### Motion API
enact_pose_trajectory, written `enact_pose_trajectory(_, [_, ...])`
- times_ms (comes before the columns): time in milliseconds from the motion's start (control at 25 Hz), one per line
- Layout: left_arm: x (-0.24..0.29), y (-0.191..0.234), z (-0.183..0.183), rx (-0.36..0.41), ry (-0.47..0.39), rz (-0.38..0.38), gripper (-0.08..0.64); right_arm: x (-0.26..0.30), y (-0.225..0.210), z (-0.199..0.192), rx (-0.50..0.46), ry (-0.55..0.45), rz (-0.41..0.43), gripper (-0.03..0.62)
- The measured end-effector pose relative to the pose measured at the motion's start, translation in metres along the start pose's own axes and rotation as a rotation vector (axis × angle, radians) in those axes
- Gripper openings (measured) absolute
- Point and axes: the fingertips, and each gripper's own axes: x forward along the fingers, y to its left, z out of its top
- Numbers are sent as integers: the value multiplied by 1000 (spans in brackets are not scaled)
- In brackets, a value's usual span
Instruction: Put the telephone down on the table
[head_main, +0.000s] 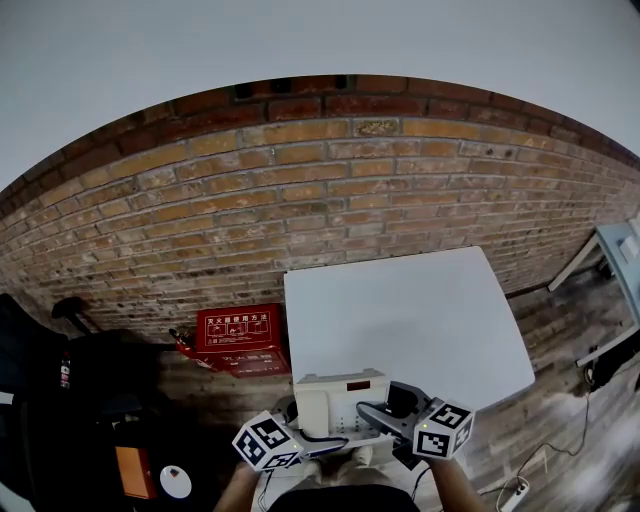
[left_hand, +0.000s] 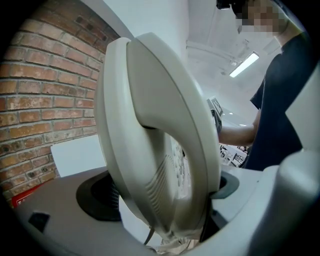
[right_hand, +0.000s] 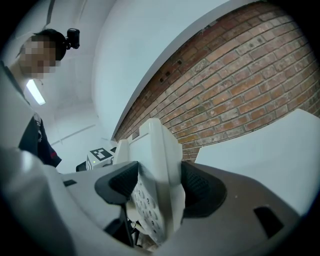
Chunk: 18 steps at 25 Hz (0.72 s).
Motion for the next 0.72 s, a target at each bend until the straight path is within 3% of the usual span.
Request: enact_pose_trajectory(720, [41, 31, -45, -112, 49, -2, 499, 21, -56, -47, 100, 111, 25, 258])
